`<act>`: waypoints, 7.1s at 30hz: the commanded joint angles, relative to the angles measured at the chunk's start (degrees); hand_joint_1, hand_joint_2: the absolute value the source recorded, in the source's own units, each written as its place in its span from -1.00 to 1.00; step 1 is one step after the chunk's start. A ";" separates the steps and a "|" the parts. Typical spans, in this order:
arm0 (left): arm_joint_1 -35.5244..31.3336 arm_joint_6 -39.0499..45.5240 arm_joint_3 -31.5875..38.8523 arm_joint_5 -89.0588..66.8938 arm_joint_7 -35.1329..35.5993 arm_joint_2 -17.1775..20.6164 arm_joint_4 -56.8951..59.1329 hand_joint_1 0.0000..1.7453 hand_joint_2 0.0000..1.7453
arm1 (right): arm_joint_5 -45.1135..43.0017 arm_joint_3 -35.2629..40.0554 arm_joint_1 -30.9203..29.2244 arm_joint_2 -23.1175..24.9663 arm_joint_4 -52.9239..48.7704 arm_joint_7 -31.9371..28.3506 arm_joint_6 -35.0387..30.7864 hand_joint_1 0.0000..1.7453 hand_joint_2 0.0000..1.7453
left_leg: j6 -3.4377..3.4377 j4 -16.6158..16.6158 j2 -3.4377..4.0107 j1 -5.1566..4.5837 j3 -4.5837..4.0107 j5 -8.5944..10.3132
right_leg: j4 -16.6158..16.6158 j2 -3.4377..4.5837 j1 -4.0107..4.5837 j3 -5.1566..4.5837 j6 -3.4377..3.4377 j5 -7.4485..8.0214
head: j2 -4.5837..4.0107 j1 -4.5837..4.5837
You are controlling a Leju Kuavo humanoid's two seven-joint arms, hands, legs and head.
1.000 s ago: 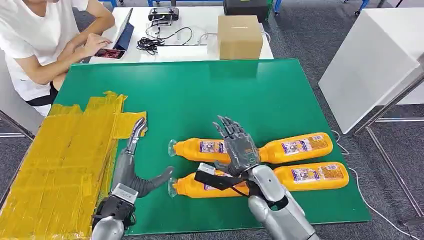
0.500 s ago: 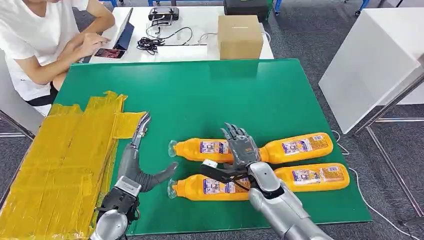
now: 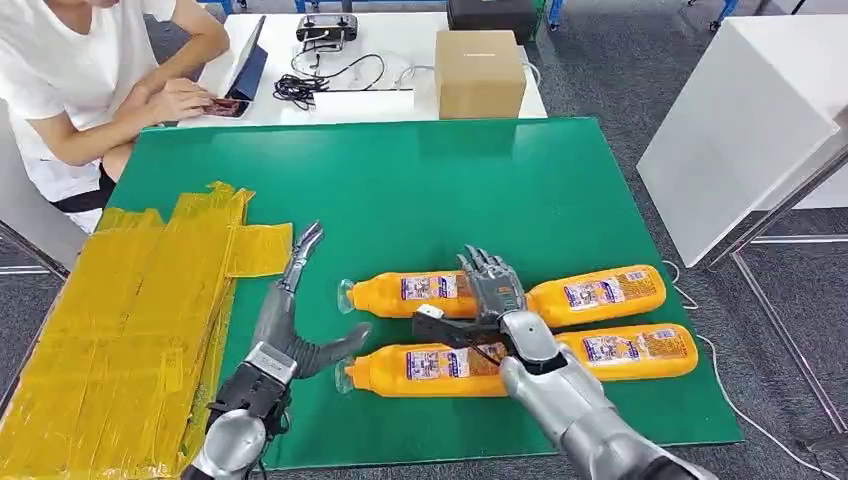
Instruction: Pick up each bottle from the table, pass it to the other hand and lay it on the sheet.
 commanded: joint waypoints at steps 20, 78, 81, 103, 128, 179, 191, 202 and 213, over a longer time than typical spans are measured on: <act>-5.66 -0.12 -3.94 3.35 -1.16 -0.02 9.14 -1.00 1.00 | -1.01 -2.24 -10.09 1.51 19.31 -3.18 3.32 1.00 1.00 | -0.02 -0.09 -0.14 0.00 0.36 -0.02 | -0.13 -0.14 0.00 0.43 0.04 -0.07 | 0.00 -0.02; -12.52 -17.82 -4.65 34.89 7.62 1.81 7.55 -1.00 1.00 | -38.96 4.02 8.03 10.69 -7.71 -29.53 -7.57 1.00 1.00 | -0.05 -0.05 -0.05 0.03 0.31 -0.14 | -0.07 -0.07 0.04 0.39 0.00 -0.17 | 0.00 0.00; -12.79 -18.05 -4.94 35.20 7.40 1.56 7.70 -1.00 1.00 | -36.51 7.01 6.96 11.64 -4.93 -29.64 -7.78 1.00 1.00 | -0.06 -0.05 0.00 0.04 0.14 -0.07 | -0.05 0.01 0.05 0.19 -0.03 -0.09 | 0.00 0.00; -10.90 -12.08 -2.04 32.52 4.63 1.00 7.90 1.00 1.00 | -38.24 7.40 11.34 8.46 -17.27 -29.40 -10.96 1.00 1.00 | -0.03 -0.05 -0.15 0.02 -0.02 -0.04 | -0.05 -0.17 0.02 0.05 -0.01 -0.11 | 0.00 0.00; -7.62 23.93 14.06 -60.01 24.99 8.19 12.20 1.00 1.00 | -44.59 -10.83 33.91 0.27 -53.25 -27.50 -6.00 -1.00 1.00 | -0.05 -0.12 -0.10 0.02 0.09 -0.09 | -0.11 -0.11 0.02 0.14 -0.01 -0.15 | 0.00 0.02; -17.22 19.98 16.49 -43.72 14.72 2.66 50.06 -1.00 1.00 | -10.14 10.42 22.64 -15.82 -32.45 -14.50 5.49 -1.00 1.00 | -0.11 -0.29 -0.34 -0.03 1.08 0.02 | -0.20 -0.21 0.00 1.05 0.03 -0.15 | 0.00 0.02; -2.04 9.75 6.79 -11.05 1.53 1.27 5.23 -1.00 1.00 | -3.65 7.73 22.56 -9.79 -23.96 -4.10 2.80 -1.00 1.00 | -0.04 -0.03 -0.18 0.00 0.59 -0.20 | -0.07 -0.21 -0.02 0.69 0.05 -0.25 | 0.00 0.00; 2.71 0.80 4.05 3.34 -7.42 0.95 -8.74 -1.00 1.00 | -1.19 5.17 20.40 -6.12 -17.12 -1.59 3.77 1.00 1.00 | -0.12 -0.07 0.06 0.05 0.82 -0.34 | -0.09 0.05 0.07 0.73 0.00 -0.25 | 0.00 0.00; 4.02 -1.69 4.03 5.71 -8.92 1.00 -11.48 -1.00 1.00 | -1.85 2.84 21.13 -4.92 -18.05 -2.77 1.88 1.00 1.00 | -0.14 -0.15 0.01 0.06 1.29 -0.39 | -0.15 -0.07 0.06 0.65 -0.12 -0.39 | 0.00 0.00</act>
